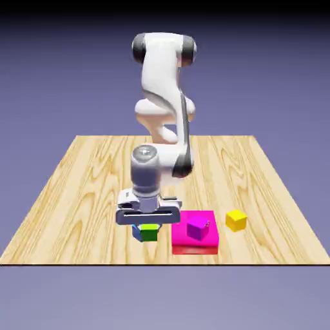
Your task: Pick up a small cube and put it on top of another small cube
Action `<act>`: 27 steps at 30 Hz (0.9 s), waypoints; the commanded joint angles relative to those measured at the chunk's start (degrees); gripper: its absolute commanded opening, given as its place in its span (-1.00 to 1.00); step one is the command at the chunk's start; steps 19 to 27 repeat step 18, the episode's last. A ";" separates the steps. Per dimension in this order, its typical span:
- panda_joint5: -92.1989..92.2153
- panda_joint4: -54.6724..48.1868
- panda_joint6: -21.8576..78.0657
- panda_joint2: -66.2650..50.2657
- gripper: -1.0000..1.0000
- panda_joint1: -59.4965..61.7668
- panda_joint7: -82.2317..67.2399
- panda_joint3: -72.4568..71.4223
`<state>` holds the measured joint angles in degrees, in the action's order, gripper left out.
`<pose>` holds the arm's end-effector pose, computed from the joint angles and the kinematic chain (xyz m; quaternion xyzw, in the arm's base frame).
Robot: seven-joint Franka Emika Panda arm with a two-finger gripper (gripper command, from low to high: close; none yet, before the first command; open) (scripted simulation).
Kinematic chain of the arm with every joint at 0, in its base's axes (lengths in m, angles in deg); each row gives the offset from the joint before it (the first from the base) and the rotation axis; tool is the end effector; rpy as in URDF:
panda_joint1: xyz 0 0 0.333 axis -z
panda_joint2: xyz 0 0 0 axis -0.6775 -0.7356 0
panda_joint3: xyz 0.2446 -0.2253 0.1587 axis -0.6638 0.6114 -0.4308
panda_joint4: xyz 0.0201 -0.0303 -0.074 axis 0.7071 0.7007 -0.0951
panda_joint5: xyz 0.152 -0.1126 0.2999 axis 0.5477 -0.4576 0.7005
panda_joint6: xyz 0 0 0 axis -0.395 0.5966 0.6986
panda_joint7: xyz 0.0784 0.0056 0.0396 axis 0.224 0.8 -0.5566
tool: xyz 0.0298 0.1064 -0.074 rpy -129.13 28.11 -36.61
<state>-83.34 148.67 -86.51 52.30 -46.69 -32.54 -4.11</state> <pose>0.5134 0.0204 0.3164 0.9541 -0.2968 -0.0410 0.0025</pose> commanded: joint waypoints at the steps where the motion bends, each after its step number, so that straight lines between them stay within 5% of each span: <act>1: -1.10 0.05 1.93 2.06 -1.00 -0.46 0.21 -2.07; 6: -4.09 0.22 8.12 8.63 -1.00 -1.85 0.54 -8.70; 11: -5.51 3.27 -1.86 1.64 -1.00 -2.14 1.56 -8.20; 12: -5.51 3.27 -1.86 1.64 1.00 -2.14 1.56 -8.20; 17: -4.09 0.23 8.11 8.62 1.00 -1.85 0.54 -8.70; 27: -4.09 0.22 8.12 8.63 1.00 -1.85 0.54 -8.70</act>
